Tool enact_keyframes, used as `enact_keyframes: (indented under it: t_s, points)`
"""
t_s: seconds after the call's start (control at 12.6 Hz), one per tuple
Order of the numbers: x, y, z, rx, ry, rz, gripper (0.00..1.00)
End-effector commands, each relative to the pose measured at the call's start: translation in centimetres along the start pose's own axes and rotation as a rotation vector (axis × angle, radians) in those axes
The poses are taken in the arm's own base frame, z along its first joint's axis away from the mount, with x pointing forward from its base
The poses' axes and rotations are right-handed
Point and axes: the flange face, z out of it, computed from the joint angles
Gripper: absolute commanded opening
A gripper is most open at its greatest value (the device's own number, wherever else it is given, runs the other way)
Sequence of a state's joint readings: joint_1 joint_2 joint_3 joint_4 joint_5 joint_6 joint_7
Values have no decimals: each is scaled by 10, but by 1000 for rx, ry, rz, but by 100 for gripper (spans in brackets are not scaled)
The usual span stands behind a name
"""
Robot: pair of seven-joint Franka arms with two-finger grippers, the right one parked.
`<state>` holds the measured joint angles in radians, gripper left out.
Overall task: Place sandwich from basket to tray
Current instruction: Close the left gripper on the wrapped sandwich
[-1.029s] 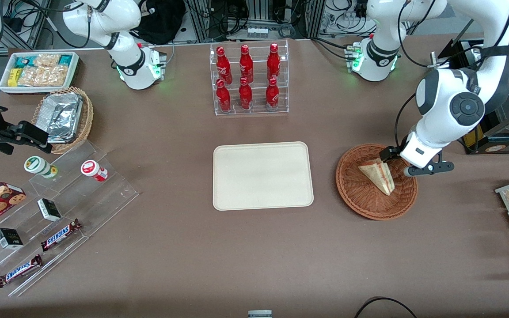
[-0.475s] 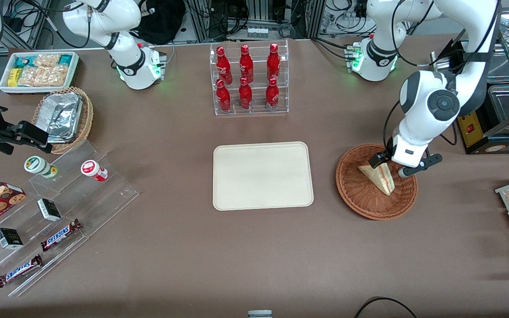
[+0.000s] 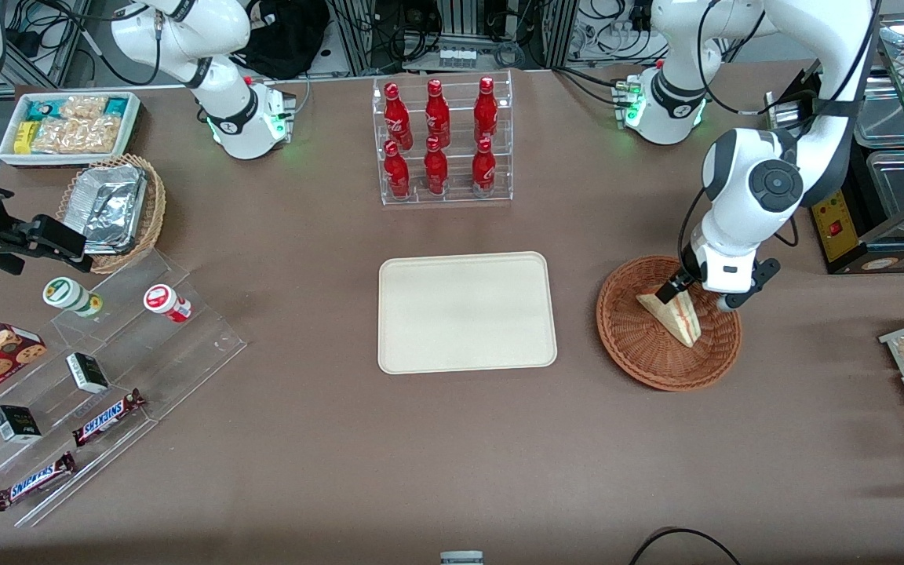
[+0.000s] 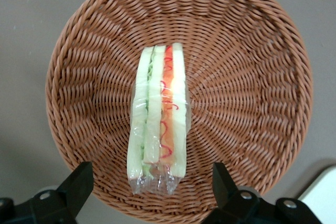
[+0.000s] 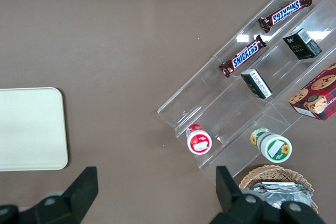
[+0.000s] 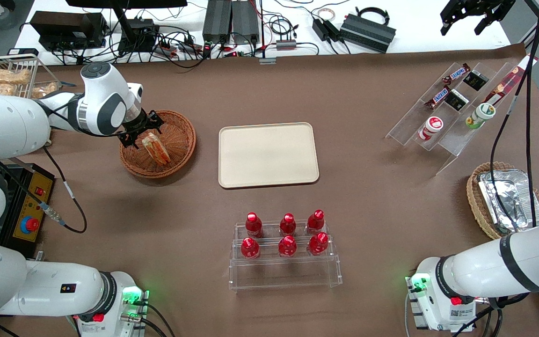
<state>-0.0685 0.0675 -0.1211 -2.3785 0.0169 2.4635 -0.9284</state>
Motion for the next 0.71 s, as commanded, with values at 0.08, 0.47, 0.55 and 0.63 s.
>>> enact_keyframes:
  t_s: [0.08,0.47,0.55,0.63]
  points:
    - [-1,0,17,-6,-4,-73,100]
    - [1,-1,45,23,-31,-69,100]
    - [1,-1,46,24,-33,-67,94]
    - [1,-1,45,23,-32,-64,65]
